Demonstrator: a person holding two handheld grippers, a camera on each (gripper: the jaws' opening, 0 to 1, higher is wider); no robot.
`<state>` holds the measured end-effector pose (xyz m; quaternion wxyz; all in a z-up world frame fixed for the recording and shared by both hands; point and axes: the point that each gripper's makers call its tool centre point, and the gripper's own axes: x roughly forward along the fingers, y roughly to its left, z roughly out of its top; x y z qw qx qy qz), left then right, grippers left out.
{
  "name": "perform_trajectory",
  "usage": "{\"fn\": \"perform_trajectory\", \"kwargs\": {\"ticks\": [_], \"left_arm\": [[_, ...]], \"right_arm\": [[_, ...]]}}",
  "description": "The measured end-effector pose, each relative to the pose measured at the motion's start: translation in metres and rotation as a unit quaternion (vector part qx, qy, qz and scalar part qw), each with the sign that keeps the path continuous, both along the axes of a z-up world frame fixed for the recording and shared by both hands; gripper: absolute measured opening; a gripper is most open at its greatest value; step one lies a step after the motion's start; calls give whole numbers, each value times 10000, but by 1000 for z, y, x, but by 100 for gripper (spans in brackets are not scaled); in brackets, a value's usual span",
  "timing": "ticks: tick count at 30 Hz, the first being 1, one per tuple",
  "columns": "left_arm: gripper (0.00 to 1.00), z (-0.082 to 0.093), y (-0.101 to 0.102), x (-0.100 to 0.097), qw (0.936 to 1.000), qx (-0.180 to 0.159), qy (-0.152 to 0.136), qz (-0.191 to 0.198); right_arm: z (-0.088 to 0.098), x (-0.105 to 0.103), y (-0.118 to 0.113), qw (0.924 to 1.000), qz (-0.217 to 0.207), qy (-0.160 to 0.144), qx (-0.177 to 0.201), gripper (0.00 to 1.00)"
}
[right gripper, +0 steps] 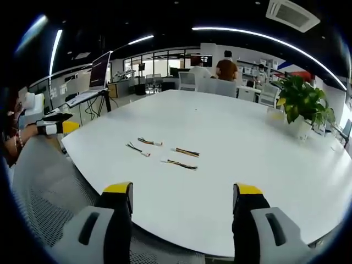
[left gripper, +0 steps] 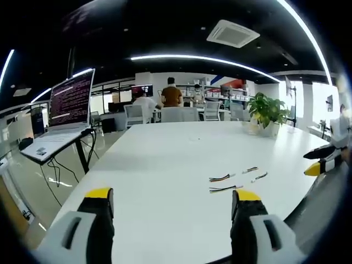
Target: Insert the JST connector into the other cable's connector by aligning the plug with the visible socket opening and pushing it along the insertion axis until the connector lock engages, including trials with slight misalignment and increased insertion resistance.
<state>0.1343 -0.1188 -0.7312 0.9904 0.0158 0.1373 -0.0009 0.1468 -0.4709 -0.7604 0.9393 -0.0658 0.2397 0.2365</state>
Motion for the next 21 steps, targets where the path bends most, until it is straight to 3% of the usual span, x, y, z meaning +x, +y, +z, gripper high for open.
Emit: {"fn": "perform_trajectory", "kwargs": {"ticks": [21], "left_arm": [[82,-6,-4,-1,9997,-93,204,-48]], "right_arm": [[0,-1,1,10000,17,17,76,69]]}}
